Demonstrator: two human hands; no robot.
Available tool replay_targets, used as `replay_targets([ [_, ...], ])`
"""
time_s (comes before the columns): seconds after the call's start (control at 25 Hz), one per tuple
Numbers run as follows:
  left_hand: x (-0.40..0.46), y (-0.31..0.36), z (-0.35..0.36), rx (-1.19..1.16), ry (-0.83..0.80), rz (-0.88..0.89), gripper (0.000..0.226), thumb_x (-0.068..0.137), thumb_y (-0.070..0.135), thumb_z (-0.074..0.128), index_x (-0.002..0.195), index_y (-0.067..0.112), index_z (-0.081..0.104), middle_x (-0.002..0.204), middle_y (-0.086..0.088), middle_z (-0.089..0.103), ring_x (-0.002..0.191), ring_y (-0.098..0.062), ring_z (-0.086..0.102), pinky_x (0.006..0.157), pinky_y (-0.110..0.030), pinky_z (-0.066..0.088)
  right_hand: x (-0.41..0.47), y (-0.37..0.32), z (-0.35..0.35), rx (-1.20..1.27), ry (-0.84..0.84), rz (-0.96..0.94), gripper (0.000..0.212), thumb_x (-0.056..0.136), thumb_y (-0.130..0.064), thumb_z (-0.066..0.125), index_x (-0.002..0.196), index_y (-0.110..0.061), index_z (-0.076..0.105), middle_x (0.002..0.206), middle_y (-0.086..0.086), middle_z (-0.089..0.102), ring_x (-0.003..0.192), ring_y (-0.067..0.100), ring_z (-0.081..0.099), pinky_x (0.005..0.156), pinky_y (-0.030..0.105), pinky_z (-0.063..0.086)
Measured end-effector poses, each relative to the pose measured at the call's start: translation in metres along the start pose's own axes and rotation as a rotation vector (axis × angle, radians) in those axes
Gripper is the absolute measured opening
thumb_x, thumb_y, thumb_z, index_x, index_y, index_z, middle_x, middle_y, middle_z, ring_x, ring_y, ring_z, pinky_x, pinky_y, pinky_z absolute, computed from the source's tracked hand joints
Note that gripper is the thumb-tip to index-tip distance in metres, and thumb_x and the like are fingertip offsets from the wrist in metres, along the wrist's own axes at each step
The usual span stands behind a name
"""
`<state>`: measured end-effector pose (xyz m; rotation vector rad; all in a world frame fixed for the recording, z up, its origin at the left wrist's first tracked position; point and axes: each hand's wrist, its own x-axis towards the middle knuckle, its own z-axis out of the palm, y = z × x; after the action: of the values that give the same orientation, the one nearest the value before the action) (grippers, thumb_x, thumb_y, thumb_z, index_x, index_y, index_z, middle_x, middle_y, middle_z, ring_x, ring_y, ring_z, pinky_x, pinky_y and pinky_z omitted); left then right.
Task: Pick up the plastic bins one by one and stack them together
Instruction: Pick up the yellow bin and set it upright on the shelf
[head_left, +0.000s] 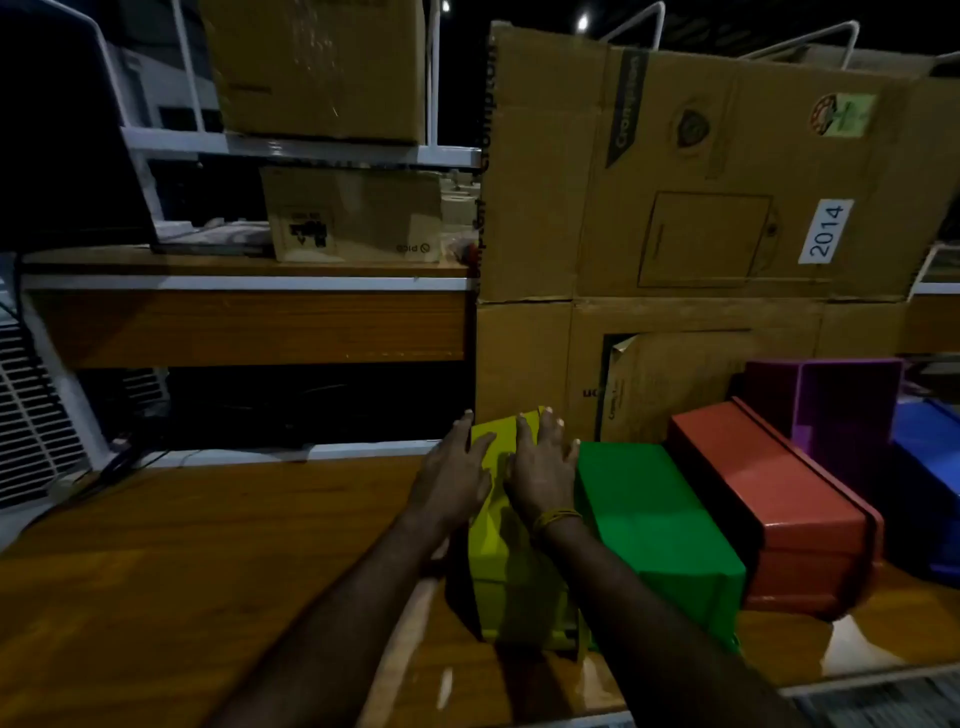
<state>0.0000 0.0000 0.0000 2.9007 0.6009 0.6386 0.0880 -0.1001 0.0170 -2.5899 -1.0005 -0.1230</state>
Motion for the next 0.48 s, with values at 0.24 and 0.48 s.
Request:
replay_targets([
  [0.24, -0.024, 0.012, 0.027, -0.055, -0.151, -0.095, 0.052, 0.099, 0.034, 0.048, 0.149, 0.027, 0.035, 0.160, -0.006, 0.024, 0.145, -0.027, 0.031, 0.112, -0.038, 0.035, -0.006, 0.020, 0.016, 0.095, -0.160, 0.150, 0.057, 0.102, -0.021, 0.039, 0.154, -0.011, 0.020, 0.159, 0.034, 0.007, 0.142, 0.052, 0.024, 0.113, 0.058, 0.026],
  [0.48, -0.037, -0.004, 0.022, -0.129, -0.172, -0.063, 0.043, 0.100, 0.030, 0.044, 0.143, 0.021, 0.045, 0.144, -0.005, 0.048, 0.132, -0.025, 0.046, 0.103, -0.036, 0.041, -0.009, 0.009, 0.022, 0.116, -0.004, 0.118, 0.040, 0.100, -0.021, 0.043, 0.137, -0.007, 0.043, 0.128, 0.025, 0.052, 0.117, 0.044, 0.051, 0.094, 0.048, 0.045],
])
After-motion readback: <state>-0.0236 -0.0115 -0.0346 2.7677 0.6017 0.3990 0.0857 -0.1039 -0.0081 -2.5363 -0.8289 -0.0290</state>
